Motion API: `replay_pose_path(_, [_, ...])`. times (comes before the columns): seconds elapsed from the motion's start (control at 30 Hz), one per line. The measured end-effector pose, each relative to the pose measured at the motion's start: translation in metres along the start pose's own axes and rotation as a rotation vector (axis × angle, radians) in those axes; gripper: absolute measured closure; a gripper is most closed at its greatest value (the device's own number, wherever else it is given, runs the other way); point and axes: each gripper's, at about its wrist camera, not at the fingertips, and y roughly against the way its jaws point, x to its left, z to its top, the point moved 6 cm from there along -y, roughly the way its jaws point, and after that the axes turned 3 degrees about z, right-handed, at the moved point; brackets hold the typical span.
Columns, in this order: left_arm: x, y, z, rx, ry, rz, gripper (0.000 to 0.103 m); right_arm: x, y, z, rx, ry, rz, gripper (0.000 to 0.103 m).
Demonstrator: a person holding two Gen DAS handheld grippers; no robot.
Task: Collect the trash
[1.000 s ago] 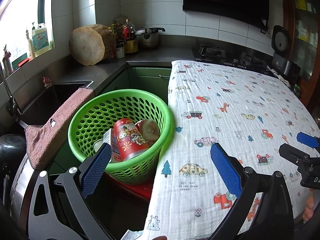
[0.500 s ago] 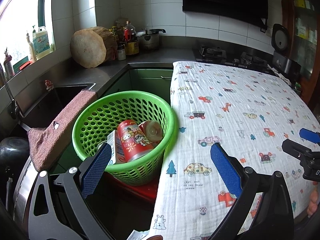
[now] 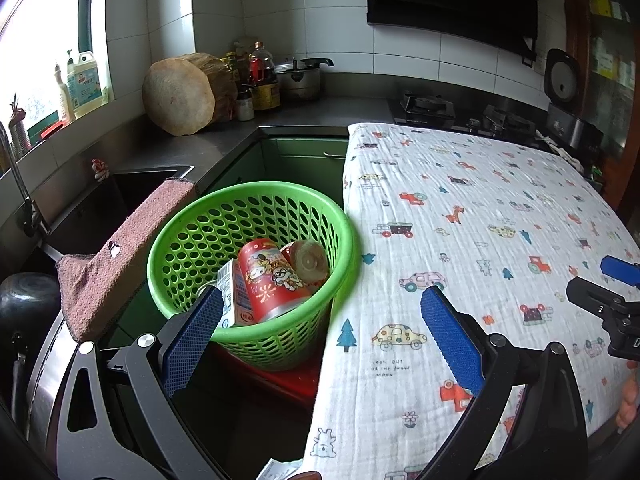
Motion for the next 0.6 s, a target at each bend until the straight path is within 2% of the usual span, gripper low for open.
replay_pose_path(0.6, [0.0004, 0.0001, -0.0008, 0.001, 0.002, 0.005, 0.005, 0.0017, -0.0014, -0.0022, 0.000, -0.005, 0.001, 0.007])
